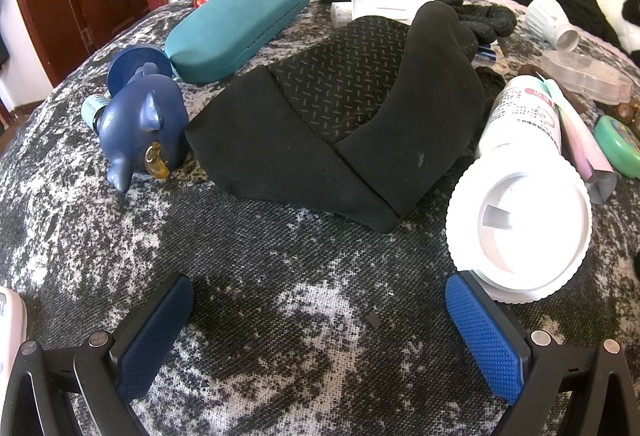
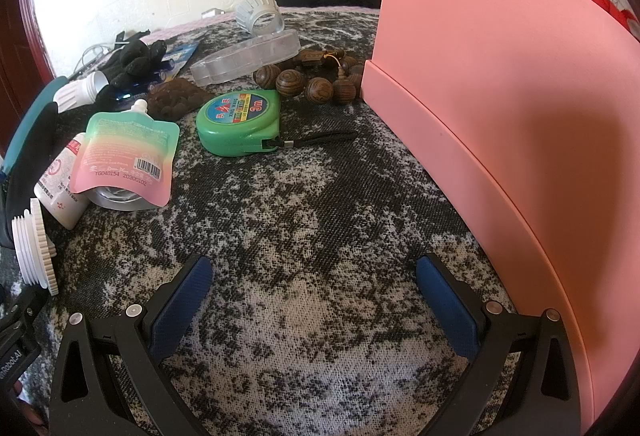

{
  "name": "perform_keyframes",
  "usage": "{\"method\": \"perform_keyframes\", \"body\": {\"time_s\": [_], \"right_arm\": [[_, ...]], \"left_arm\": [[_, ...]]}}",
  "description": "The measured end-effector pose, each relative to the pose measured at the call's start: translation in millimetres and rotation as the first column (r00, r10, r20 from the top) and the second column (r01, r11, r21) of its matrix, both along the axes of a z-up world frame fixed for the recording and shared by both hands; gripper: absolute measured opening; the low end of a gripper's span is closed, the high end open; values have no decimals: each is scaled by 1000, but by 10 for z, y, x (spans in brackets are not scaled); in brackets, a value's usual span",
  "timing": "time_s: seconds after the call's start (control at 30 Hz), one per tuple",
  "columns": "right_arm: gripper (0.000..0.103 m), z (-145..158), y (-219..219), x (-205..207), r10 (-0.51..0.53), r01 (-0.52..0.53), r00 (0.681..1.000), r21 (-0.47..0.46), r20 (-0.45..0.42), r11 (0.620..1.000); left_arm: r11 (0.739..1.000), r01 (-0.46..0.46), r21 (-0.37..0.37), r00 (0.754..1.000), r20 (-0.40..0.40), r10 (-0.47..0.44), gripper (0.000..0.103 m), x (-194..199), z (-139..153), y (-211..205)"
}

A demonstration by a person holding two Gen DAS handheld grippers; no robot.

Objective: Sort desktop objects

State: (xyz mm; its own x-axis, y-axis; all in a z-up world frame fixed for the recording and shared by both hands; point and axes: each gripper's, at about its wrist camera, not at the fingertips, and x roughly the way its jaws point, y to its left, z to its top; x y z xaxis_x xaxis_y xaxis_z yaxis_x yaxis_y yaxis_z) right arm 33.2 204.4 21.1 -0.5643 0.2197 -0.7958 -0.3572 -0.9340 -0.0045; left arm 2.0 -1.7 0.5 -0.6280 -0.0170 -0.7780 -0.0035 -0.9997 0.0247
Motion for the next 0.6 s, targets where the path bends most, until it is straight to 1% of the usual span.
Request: {"method": "perform_keyframes", "body": {"time_s": [0.6], "right_arm": [[103, 1, -3, 6, 0, 0, 1000, 0, 0, 1000]], "left_arm": [[1000, 0, 4, 1000, 3, 0, 103, 7, 1, -9]]}}
